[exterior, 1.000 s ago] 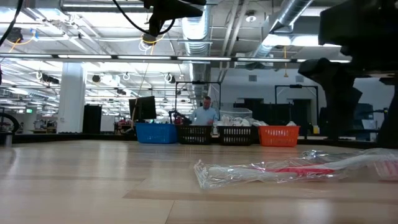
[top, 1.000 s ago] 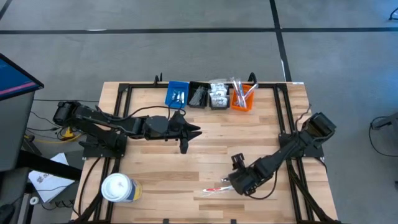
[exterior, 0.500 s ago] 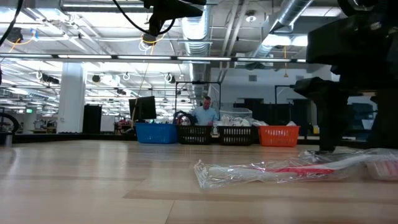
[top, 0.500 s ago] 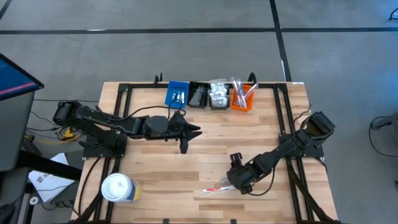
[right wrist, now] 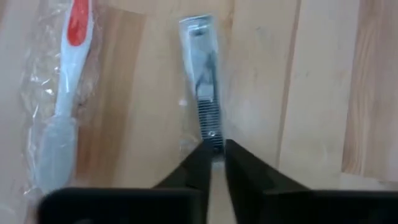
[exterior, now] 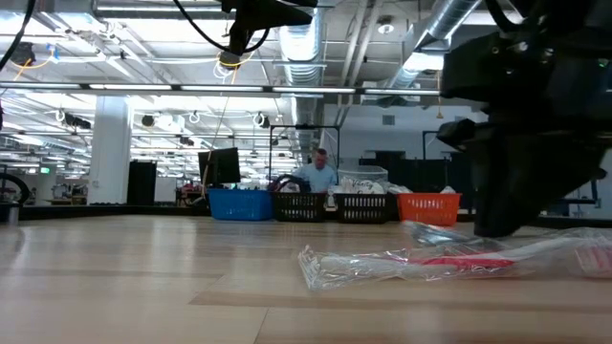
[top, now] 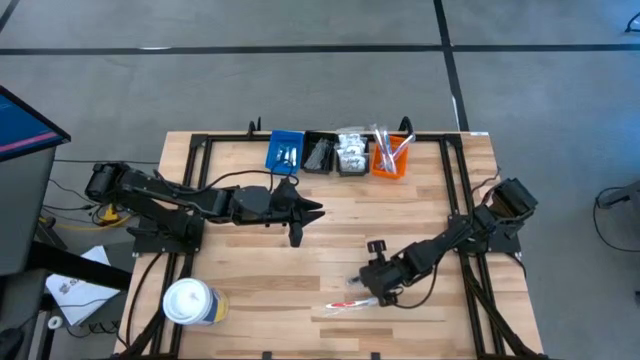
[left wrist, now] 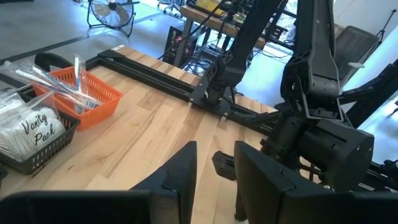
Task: Pick & Place Travel size toiletries
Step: Put the silver nail cutter into the blue bin
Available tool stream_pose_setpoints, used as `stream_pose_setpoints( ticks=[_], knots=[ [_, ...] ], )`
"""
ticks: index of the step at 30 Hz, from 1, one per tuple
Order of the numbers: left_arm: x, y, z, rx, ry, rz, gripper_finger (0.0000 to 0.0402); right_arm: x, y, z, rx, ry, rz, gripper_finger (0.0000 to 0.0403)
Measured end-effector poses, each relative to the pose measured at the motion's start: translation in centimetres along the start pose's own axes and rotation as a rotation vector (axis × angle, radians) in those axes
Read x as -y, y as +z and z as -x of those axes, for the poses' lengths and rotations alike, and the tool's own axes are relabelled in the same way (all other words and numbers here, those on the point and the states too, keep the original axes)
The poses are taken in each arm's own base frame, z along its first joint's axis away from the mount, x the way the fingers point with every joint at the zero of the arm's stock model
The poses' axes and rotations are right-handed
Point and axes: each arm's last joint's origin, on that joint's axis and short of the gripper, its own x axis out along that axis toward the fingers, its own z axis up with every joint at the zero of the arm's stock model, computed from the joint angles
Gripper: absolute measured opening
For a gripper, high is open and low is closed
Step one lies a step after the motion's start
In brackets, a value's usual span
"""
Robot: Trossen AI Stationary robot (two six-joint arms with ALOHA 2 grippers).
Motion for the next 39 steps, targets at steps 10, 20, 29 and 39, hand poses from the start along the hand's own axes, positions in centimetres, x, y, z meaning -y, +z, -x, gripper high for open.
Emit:
stream_pose_setpoints(
  ticks=[10, 20, 29, 39],
  knots=[
    [0.0, 0.0, 0.0, -0.002, 0.001, -0.006, 0.0102, 0.6, 0.4, -0.1, 0.028, -0.009, -0.021, 0.0002],
    [0.0, 0.0, 0.0, -0.002, 0.001, -0.009, 0.0102, 1.1, 1.1, 1.6, 0.094, 0.016, -0.033, 0.0003],
    [0.0, 0.0, 0.0, 0.0, 0.0, -0.008, 0.0102, 0.4, 1.3, 2.1, 0.137, 0.029, -0.023, 0.005],
    [0.0, 0.0, 0.0, 0.0, 0.0, -0.008, 0.0102, -0.2, 1.9, 0.7, 0.172, 0.099, -0.107, 0.0164]
  ],
)
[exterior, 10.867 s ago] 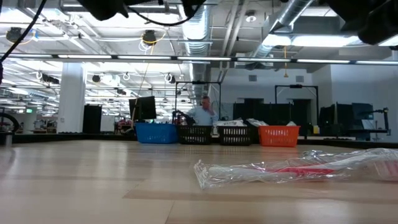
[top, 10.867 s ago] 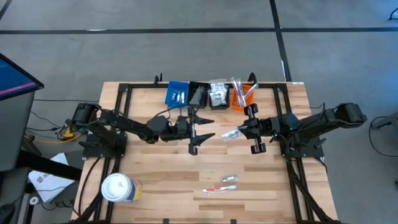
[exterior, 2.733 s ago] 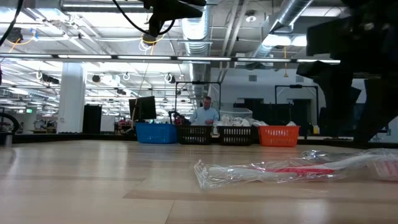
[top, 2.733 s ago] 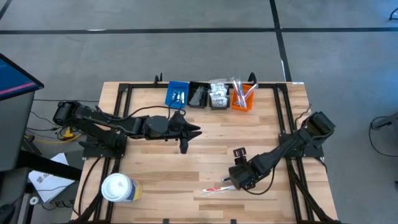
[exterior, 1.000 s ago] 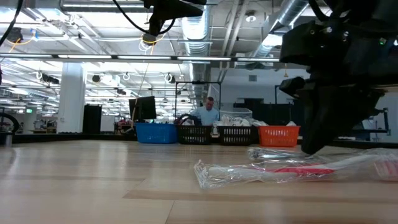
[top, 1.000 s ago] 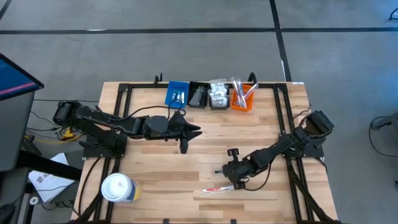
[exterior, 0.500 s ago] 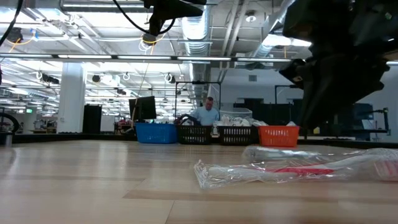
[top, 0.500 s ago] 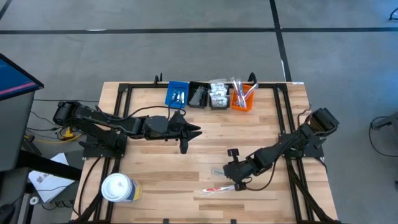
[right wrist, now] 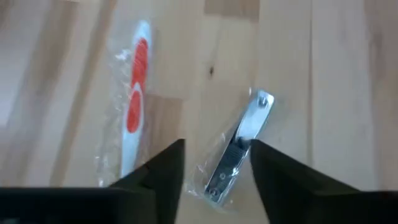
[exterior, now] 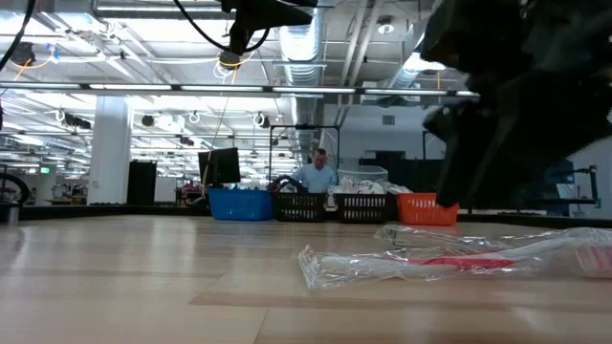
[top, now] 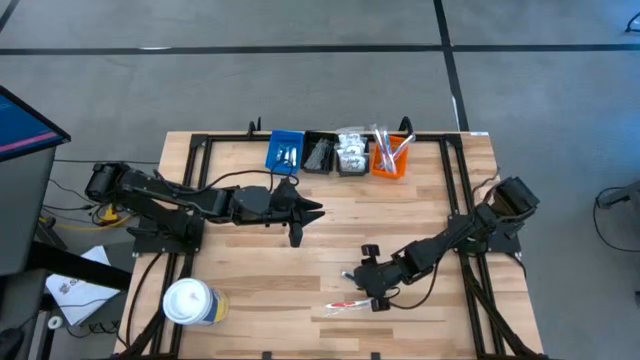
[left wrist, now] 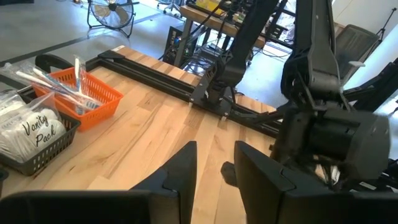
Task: Pick & Place Travel size toiletries
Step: Put the silver nail cutter into the blue bin
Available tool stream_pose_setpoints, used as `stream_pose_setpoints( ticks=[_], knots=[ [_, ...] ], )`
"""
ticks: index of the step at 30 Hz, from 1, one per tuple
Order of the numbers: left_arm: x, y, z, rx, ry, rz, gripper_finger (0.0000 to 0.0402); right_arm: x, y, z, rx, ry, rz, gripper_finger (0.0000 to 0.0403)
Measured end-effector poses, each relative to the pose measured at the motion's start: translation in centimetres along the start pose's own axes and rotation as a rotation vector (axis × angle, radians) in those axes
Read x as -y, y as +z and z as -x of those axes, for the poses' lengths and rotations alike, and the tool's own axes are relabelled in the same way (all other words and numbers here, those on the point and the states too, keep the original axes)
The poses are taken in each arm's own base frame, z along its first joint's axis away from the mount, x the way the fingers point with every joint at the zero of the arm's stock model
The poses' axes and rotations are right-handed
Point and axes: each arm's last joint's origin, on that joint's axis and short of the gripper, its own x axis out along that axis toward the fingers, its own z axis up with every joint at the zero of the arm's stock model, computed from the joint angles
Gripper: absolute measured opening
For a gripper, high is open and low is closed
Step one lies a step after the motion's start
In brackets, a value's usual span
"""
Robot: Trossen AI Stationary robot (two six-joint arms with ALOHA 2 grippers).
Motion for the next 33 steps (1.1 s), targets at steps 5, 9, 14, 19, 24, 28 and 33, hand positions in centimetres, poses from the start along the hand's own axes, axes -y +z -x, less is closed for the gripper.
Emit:
stream_pose_setpoints(
  ticks=[5, 9, 14, 19, 24, 28, 33],
  knots=[
    [0.0, 0.0, 0.0, 0.0, 0.0, 0.0, 0.0102, 0.0, -0.7, -1.7, -0.04, -0.016, -0.088, 0.0249],
    [0.0, 0.0, 0.0, 0.0, 0.0, 0.0, 0.0102, 0.4, -1.0, -2.6, -0.061, -0.03, -0.104, 0.0282],
    [0.0, 0.0, 0.0, 0.001, 0.0, 0.002, 0.0102, 1.0, -0.8, -2.9, -0.059, -0.038, -0.131, 0.028],
    [0.0, 0.0, 0.0, 0.0, 0.0, 0.003, 0.0102, 1.3, -0.7, -2.9, -0.059, -0.046, -0.163, 0.0237],
    [0.0, 0.0, 0.0, 0.001, 0.0, 0.003, 0.0102, 1.4, -0.8, -2.9, -0.061, -0.061, -0.164, 0.0143],
    [0.0, 0.0, 0.0, 0.001, 0.0, 0.003, 0.0102, 1.4, -0.7, -3.0, -0.055, -0.06, -0.15, 0.0054],
    [0.0, 0.0, 0.0, 0.001, 0.0, 0.003, 0.0102, 1.3, -0.5, -2.9, -0.037, -0.04, -0.112, 0.0033]
  ],
)
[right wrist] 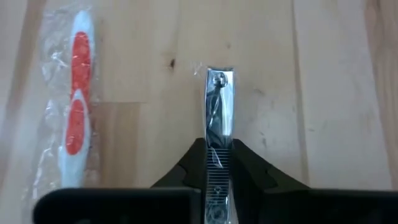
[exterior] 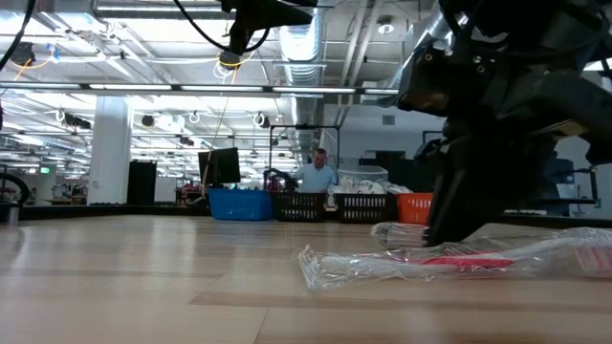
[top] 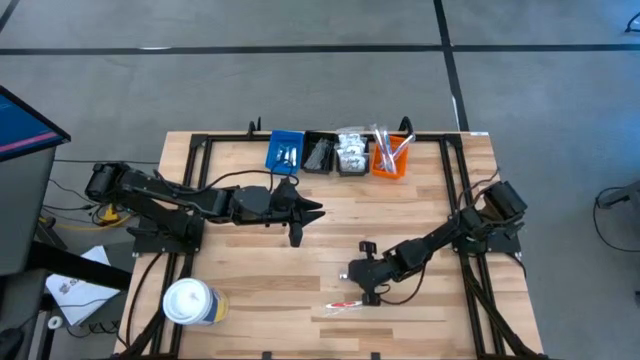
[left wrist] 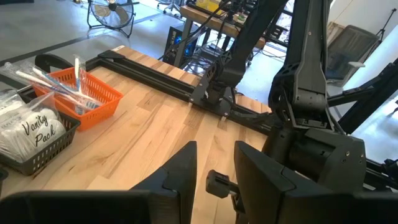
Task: Pick & Place Travel size toiletries
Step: Put the silver nail cutter into the blue bin
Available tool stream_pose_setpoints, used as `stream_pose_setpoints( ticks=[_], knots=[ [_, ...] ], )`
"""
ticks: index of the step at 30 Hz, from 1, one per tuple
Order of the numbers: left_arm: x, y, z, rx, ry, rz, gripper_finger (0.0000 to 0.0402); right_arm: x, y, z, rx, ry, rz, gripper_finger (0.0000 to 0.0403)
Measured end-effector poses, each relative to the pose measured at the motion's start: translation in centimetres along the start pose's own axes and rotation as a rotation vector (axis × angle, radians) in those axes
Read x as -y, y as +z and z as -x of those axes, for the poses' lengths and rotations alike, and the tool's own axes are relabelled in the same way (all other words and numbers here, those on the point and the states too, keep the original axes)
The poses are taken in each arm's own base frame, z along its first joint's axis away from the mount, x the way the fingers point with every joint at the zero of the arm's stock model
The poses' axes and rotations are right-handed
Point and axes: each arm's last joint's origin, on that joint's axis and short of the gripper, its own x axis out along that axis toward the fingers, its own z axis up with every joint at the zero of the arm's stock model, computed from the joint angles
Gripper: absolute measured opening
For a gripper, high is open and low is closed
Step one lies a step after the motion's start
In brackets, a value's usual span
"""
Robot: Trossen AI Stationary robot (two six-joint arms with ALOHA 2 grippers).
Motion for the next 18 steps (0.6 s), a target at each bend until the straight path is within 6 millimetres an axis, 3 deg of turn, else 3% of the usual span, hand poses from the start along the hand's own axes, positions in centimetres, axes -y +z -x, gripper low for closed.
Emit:
stream_pose_setpoints(
  ticks=[5, 9, 14, 18],
  knots=[
    [0.0, 0.0, 0.0, -0.001, 0.0, -0.002, 0.0102, 0.4, 0.3, 0.5, 0.005, -0.002, -0.003, 0.0058],
    [-0.1, -0.2, 0.0, -0.005, 0.002, -0.004, 0.0102, 0.7, 1.0, 1.7, 0.041, 0.005, 0.01, 0.0038],
    [-0.2, -0.4, 0.0, -0.009, 0.005, -0.01, 0.0102, 1.1, 2.5, 5.1, 0.152, 0.014, 0.038, 0.0035],
    [-0.2, -0.4, 0.0, -0.007, 0.004, -0.051, 0.0102, 1.5, 3.8, 9.1, 0.299, 0.018, 0.043, 0.0041]
  ],
)
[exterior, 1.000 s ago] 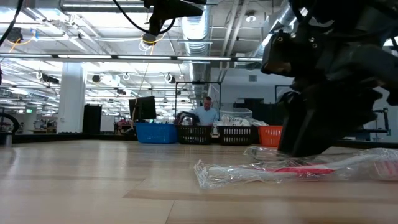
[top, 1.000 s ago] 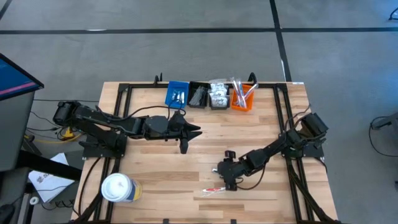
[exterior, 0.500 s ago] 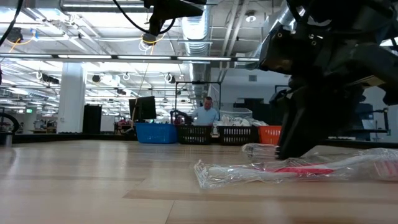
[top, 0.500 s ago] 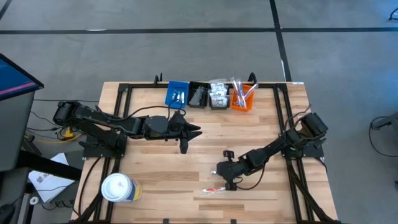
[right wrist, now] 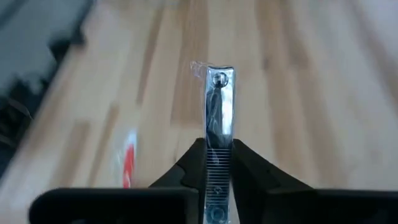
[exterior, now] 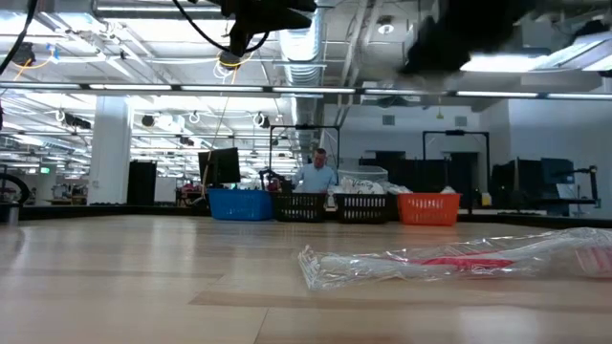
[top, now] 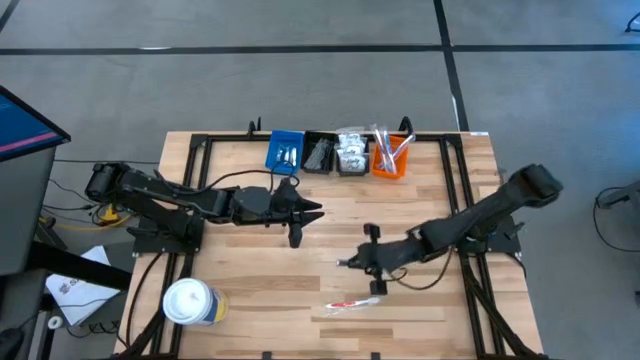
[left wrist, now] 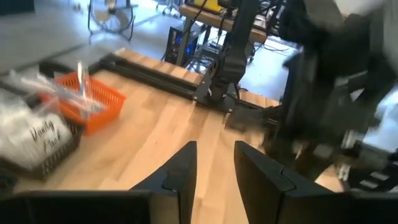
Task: Pick & Place Travel size toiletries
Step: Put the silver nail cutter into the blue bin
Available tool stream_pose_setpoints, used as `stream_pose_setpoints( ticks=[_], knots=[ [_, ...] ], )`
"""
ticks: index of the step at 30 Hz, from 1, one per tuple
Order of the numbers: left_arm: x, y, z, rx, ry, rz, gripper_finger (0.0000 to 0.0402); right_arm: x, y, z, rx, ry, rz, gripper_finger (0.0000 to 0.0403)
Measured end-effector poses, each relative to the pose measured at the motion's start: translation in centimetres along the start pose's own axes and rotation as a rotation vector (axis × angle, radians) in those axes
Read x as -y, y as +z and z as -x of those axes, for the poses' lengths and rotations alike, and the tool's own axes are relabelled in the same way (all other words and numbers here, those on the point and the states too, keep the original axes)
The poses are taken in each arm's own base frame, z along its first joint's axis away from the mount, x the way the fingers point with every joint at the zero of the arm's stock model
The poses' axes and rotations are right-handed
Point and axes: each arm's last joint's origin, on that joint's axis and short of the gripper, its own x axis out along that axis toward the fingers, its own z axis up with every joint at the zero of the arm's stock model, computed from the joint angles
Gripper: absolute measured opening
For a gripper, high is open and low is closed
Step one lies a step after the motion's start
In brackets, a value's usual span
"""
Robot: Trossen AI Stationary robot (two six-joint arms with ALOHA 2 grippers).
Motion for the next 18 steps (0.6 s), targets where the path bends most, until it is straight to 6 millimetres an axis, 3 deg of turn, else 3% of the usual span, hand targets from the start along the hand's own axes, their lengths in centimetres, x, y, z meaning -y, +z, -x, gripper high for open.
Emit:
stream_pose_setpoints(
  ticks=[11, 14, 18],
  knots=[
    [2.3, 0.8, 0.8, 0.144, -0.087, -0.3, 0.0102, 0.3, 5.5, 10.6, 0.568, 0.079, 0.108, 0.0038],
    [3.9, 1.2, 1.3, 0.246, -0.163, -0.376, 0.0102, -0.1, 6.3, 12.0, 0.695, 0.085, 0.152, 0.0045],
    [6.6, 1.0, 1.2, 0.442, -0.373, -0.489, 0.0102, -0.4, 7.0, 11.8, 0.785, 0.066, 0.197, 0.0047]
  ],
)
